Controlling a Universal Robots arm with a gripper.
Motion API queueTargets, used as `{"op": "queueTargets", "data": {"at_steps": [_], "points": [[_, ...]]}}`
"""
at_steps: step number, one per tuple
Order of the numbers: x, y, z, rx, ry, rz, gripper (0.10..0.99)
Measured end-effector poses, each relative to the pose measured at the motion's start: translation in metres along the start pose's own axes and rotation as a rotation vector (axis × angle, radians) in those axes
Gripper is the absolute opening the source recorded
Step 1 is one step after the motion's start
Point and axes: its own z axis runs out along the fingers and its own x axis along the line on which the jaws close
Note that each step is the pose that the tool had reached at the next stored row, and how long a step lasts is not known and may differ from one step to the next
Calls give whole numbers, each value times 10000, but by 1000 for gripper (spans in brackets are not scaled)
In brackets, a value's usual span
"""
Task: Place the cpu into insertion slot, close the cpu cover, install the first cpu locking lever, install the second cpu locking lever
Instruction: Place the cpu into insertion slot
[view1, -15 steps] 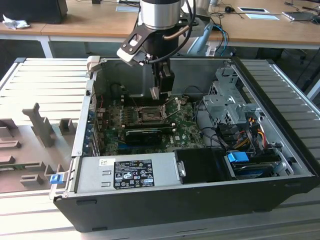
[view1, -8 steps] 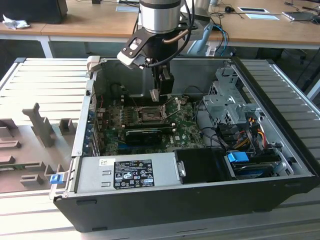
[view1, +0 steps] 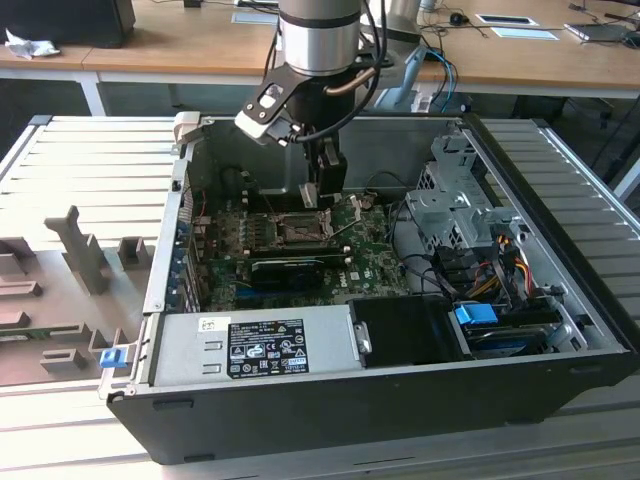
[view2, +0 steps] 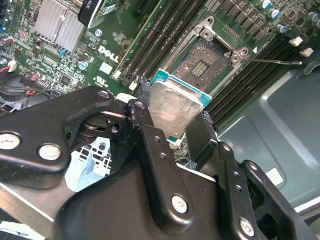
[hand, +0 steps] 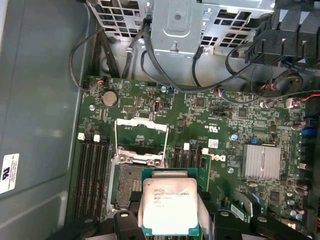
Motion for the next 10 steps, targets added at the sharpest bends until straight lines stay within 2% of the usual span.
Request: {"op": "queueTargets", "data": {"at_steps": [10], "points": [[-3,-14,154,17,2,3,525]]}}
